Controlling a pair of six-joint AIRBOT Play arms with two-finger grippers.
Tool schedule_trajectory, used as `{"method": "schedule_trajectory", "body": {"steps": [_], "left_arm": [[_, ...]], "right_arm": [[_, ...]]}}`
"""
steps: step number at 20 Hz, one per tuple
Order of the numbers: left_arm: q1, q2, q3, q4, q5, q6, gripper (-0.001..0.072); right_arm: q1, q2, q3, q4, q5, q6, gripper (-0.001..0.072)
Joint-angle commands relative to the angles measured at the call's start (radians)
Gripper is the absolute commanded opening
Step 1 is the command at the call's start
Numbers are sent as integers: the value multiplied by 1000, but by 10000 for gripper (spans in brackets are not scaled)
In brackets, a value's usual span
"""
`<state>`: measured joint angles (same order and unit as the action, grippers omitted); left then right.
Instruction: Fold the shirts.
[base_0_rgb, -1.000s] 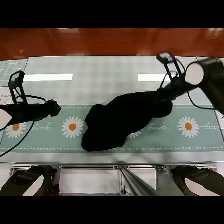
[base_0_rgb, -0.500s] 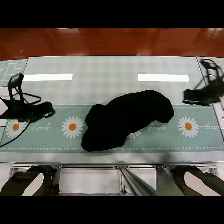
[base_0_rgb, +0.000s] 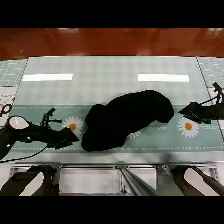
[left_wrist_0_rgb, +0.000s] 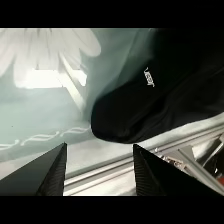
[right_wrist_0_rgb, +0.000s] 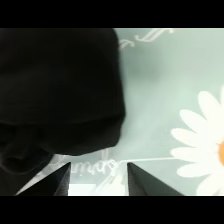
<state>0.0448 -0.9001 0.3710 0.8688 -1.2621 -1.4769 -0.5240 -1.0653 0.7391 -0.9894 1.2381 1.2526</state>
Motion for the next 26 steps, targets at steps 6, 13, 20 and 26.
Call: {"method": "schedule_trajectory", "body": {"steps": [6,13,20,26], "left_arm": [[-315,-212,-24,-161,206,4,507],[-338,-229,61,-270,425,100,27],[-319,-229,139,-267,423,108,20],[-319,-229,139,-267,417,108,21]], "right_arm": [[-14,2,-20,40,10,-27,404],[-14,2,-21,19,11,-24,404],[-14,-16,-148,33,-86,-23,404],[-14,-224,-148,254,-128,-122,405]]}}
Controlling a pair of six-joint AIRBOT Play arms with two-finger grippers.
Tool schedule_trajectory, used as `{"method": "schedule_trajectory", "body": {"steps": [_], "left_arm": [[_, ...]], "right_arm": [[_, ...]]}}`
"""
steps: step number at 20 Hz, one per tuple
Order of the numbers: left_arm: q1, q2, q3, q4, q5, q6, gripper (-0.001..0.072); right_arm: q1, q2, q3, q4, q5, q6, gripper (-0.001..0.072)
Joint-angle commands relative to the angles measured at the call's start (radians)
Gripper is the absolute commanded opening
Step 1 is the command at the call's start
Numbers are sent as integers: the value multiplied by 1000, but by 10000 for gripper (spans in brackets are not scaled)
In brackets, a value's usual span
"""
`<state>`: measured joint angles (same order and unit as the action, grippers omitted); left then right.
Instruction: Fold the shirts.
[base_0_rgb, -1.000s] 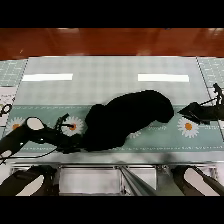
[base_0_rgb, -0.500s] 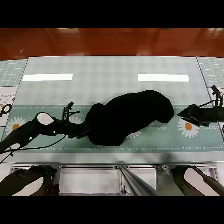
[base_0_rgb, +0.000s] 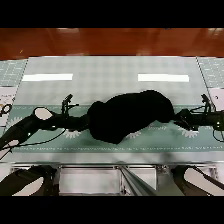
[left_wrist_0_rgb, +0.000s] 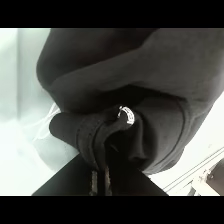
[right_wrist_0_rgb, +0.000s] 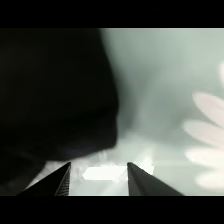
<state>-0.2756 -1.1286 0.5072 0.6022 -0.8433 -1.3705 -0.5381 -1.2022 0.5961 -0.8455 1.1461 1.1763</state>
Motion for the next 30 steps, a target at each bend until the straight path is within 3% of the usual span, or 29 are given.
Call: {"method": "schedule_trajectory", "body": {"steps": [1,5,6,7,9,12,14,17,22,25,30], "left_arm": [[1,-1,3,-1,-2,1,21],[1,-1,3,-1,-1,1,21],[1,-1,3,-1,-1,1,21],[1,-1,3,-1,-1,1,21],[3,0,9,0,3,2,21],[84,14,95,4,-42,18,21],[177,44,211,3,-94,47,20],[311,89,459,2,-74,41,20],[415,125,918,3,-137,38,20],[461,177,1077,3,-192,39,20],[592,372,1112,51,-268,39,20]], "right_arm": [[0,-126,-5,127,-50,-46,405],[23,-206,3,287,-66,-109,399],[52,-206,18,283,-80,-109,357],[91,-206,39,281,-92,-108,285],[159,-205,95,269,-106,-101,26],[181,-192,237,238,5,-72,23],[180,-142,386,147,37,24,23],[181,-107,746,31,138,158,23],[180,-45,1262,19,243,226,23],[180,94,1335,-50,246,218,23],[180,372,1335,-297,270,227,23]]}}
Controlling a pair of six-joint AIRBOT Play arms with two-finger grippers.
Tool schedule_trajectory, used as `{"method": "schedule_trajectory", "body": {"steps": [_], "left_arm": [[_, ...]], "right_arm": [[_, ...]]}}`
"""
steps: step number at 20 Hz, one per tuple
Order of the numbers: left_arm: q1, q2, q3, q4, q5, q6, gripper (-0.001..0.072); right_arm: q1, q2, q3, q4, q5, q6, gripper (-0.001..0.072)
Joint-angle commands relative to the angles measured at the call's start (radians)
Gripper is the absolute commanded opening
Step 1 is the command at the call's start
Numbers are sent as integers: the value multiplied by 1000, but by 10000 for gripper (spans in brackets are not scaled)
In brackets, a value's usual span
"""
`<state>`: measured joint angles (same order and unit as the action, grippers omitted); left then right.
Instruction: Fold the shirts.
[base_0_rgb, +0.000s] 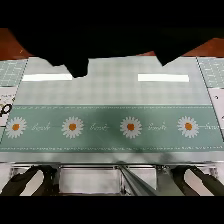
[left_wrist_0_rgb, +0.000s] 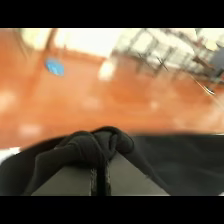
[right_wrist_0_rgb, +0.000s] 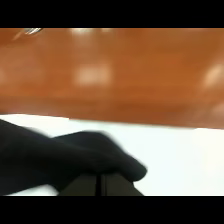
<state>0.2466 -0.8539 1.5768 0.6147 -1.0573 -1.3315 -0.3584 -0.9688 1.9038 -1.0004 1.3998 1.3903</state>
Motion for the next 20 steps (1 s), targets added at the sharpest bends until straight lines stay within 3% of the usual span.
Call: {"method": "schedule_trajectory", "body": {"steps": [1,3,7,10,12,15,17,20], "left_arm": [[93,143,43,72,-87,0,20],[121,217,43,150,-173,-1,20],[119,308,-13,314,-334,-85,20],[119,312,-196,254,-349,-93,20],[118,285,-377,177,-346,-50,20],[90,195,-667,68,-218,50,20],[24,75,-788,57,-42,93,20],[-85,-180,-789,52,257,116,20]], "right_arm": [[1,183,27,-161,28,14,23],[1,246,16,-200,53,24,23],[1,327,-88,-255,104,61,23],[1,340,-265,-172,109,46,23],[1,327,-437,-87,76,6,23],[1,251,-708,13,-60,-92,23],[1,137,-826,45,-185,-145,23],[1,-124,-831,158,-325,-229,23]]}}
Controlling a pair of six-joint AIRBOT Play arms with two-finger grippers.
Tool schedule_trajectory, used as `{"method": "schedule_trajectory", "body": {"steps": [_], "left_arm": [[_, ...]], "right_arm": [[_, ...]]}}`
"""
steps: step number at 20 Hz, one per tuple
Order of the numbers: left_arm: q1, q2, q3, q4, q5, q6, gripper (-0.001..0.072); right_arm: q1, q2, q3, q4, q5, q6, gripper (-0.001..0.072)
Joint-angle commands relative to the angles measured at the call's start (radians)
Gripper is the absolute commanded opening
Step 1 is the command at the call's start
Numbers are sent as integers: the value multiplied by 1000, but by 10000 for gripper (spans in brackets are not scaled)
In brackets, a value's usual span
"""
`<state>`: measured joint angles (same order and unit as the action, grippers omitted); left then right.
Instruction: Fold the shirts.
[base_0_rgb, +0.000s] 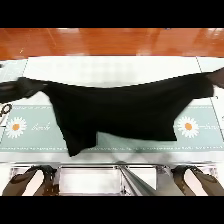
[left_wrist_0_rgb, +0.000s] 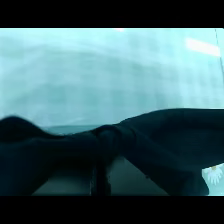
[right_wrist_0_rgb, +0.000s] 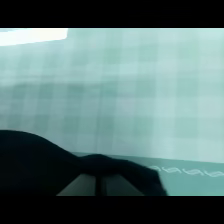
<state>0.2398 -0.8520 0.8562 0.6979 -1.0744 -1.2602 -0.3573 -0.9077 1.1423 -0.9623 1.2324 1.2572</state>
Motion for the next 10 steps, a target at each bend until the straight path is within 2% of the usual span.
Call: {"method": "schedule_trajectory", "body": {"steps": [1,2,4,7,8,9,10], "left_arm": [[-103,-275,-32,-42,369,45,21],[-117,-366,17,-80,417,44,21],[-136,-521,124,-199,417,45,21],[-157,-702,276,-205,372,45,21],[-157,-740,316,-205,335,45,21],[-155,-764,347,-204,288,45,31],[-147,-782,378,-204,235,44,216]], "right_arm": [[0,-280,-45,161,-216,-107,23],[0,-366,-14,205,-266,-107,23],[0,-532,67,296,-303,-105,24],[19,-711,148,455,-256,-83,24],[31,-742,149,501,-248,-85,59],[43,-764,149,536,-235,-85,291],[49,-773,149,553,-215,-114,407]]}}
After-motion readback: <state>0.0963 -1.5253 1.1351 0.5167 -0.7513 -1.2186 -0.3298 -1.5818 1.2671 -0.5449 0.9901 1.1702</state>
